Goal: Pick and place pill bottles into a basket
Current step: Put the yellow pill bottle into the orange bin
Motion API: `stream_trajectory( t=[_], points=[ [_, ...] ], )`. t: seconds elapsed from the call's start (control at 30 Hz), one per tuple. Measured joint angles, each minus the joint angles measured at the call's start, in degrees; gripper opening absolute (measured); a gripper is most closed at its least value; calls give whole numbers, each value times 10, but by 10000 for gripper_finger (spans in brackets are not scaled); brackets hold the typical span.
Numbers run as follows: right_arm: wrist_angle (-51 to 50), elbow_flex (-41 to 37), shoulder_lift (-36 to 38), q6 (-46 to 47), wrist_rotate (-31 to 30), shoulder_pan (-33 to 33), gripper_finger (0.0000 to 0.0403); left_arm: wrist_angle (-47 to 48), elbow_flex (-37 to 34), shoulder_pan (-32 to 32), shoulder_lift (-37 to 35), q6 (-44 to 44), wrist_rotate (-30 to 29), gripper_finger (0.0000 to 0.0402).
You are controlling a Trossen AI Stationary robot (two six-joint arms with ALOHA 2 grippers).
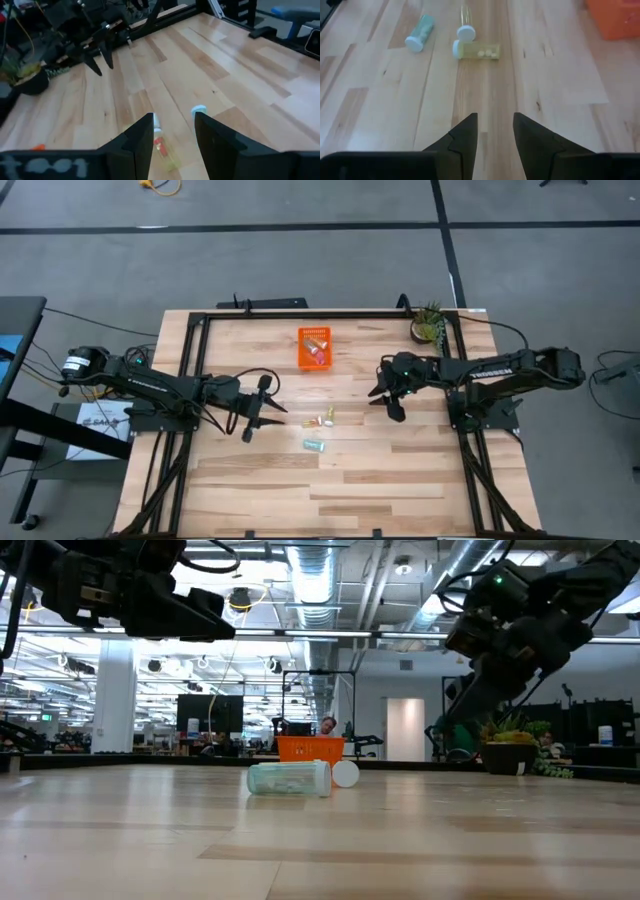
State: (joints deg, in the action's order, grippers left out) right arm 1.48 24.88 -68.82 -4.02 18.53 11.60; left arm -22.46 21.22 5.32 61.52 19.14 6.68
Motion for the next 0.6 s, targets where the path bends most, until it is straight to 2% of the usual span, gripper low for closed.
stream_trajectory(
  t=[0.2, 0.4, 0.6],
  points=[
    [12, 0, 0, 1, 0, 0, 118, -16, 0, 0, 0, -82, -16, 135],
    [12, 0, 0, 5, 0, 0, 118, -17, 0, 0, 1, -87, -14, 135],
    [13, 0, 0, 6, 0, 0, 118, -31, 0, 0, 39, -90, -14, 135]
  ],
)
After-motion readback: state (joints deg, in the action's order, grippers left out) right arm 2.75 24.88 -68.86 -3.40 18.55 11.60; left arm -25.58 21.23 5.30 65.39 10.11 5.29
